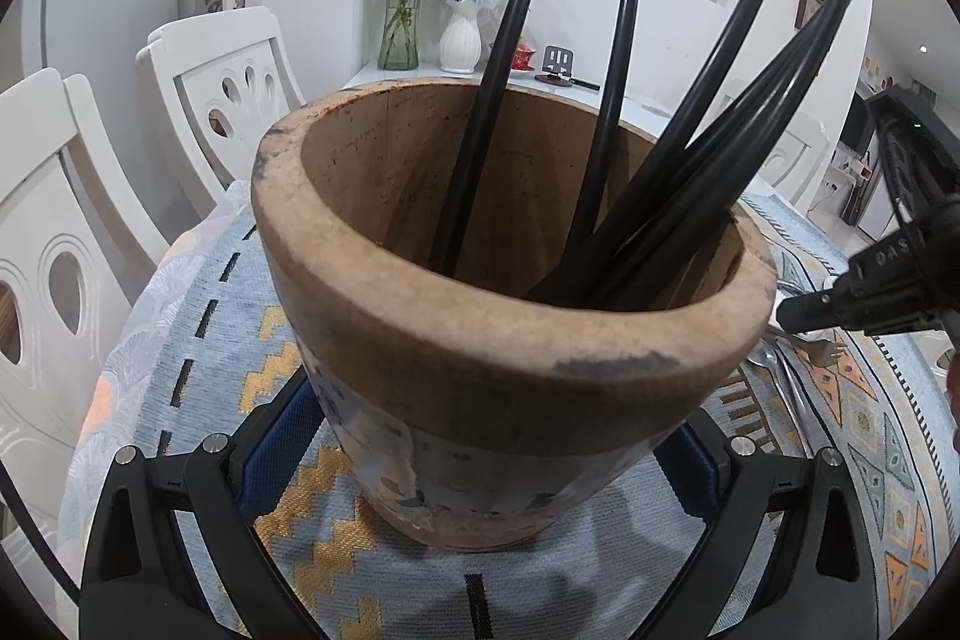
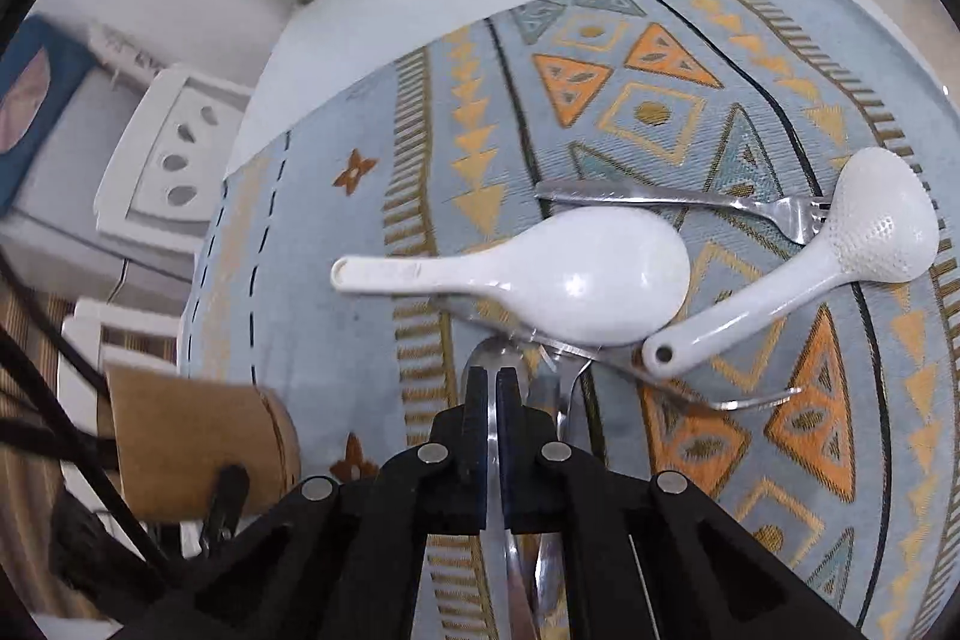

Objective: Organize utensils

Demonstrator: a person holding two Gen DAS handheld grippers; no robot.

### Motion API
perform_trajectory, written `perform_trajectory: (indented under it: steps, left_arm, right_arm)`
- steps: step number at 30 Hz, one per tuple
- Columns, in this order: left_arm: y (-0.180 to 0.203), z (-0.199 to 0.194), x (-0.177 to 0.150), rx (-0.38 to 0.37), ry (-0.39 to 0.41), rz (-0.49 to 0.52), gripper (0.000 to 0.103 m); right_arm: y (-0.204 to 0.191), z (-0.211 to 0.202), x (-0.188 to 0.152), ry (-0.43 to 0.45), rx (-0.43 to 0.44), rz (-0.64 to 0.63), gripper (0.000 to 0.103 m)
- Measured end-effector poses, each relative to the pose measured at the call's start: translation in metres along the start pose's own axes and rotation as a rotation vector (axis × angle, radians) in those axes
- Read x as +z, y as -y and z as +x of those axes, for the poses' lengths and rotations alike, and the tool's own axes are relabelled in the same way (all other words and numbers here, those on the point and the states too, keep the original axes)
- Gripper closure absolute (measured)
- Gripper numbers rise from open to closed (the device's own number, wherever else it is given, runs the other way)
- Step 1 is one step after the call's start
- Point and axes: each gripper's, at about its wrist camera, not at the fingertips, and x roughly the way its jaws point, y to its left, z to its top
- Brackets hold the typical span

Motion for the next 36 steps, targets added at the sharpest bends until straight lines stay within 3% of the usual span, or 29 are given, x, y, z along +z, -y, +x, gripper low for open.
perform_trajectory:
  steps: [4, 10, 11, 13, 14, 17, 19, 23, 29, 31, 36]
  left_arm:
    - [-0.002, 0.001, 0.001, -0.003, -0.002, -0.002, 0.003]
    - [-0.003, 0.005, 0.003, -0.004, -0.014, -0.005, 0.003]
    - [-0.003, 0.006, 0.003, -0.005, -0.014, -0.005, 0.003]
    - [-0.003, 0.006, 0.004, -0.006, -0.015, -0.006, 0.003]
    - [-0.004, 0.007, 0.004, -0.006, -0.016, -0.006, 0.003]
    - [-0.004, 0.008, 0.004, -0.007, -0.017, -0.007, 0.003]
    - [-0.005, 0.008, 0.004, -0.006, -0.019, -0.006, 0.003]
    - [-0.005, 0.008, 0.004, -0.008, -0.018, -0.008, 0.003]
    - [-0.005, 0.008, 0.004, -0.008, -0.019, -0.007, 0.003]
    - [-0.004, 0.008, 0.004, -0.008, -0.018, -0.007, 0.003]
    - [-0.005, 0.008, 0.004, -0.006, -0.018, -0.007, 0.003]
  right_arm:
    - [0.004, 0.005, 0.003, -0.073, 0.026, 0.037, 0.100]
    - [-0.010, 0.020, -0.007, -0.129, -0.043, -0.059, 0.098]
    - [-0.013, 0.022, -0.009, -0.136, -0.064, -0.080, 0.097]
    - [-0.017, 0.031, -0.012, -0.167, -0.062, -0.103, 0.078]
    - [-0.018, 0.034, -0.015, -0.173, -0.061, -0.111, 0.077]
    - [-0.025, 0.034, -0.023, -0.138, -0.093, -0.177, 0.079]
    - [-0.031, 0.036, -0.027, -0.125, -0.152, -0.243, 0.098]
    - [-0.032, 0.026, -0.025, -0.057, -0.120, -0.227, 0.099]
    - [-0.034, 0.004, -0.005, 0.058, 0.034, -0.172, 0.099]
    - [-0.035, 0.006, 0.004, 0.059, -0.003, -0.161, 0.099]
    - [-0.014, 0.030, 0.014, -0.014, 0.009, -0.054, 0.099]
